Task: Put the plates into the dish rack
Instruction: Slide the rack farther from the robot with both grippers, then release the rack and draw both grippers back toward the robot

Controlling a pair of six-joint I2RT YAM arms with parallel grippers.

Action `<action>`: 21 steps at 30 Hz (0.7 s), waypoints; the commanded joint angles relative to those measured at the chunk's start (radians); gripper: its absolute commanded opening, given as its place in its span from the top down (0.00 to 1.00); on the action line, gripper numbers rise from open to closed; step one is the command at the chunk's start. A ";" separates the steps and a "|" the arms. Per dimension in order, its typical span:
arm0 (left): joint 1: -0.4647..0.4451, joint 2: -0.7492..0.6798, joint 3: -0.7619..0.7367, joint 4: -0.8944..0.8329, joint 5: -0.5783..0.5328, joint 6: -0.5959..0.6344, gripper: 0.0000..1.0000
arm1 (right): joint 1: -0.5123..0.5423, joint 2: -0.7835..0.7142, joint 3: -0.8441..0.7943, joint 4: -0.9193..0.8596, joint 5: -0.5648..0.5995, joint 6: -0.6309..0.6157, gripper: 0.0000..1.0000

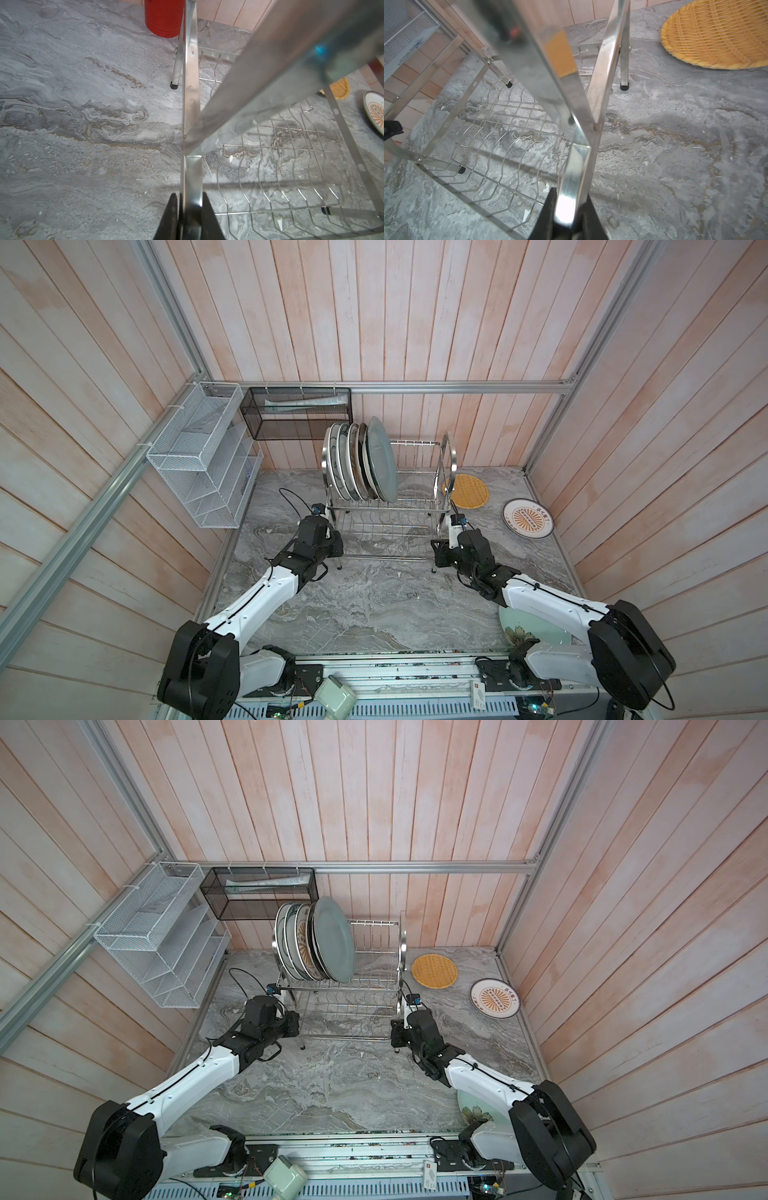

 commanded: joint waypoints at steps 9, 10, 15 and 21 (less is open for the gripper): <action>0.033 -0.104 -0.037 0.016 0.022 -0.167 0.82 | 0.135 -0.053 -0.006 0.056 0.097 0.196 0.79; 0.034 -0.106 -0.037 0.016 0.027 -0.167 0.77 | 0.135 -0.060 -0.003 0.040 0.114 0.195 0.70; 0.036 -0.135 -0.033 -0.009 0.012 -0.184 0.57 | 0.135 -0.135 -0.002 -0.024 0.187 0.191 0.35; 0.043 -0.215 -0.004 -0.069 0.080 -0.205 0.20 | 0.133 -0.274 0.037 -0.217 0.286 0.170 0.02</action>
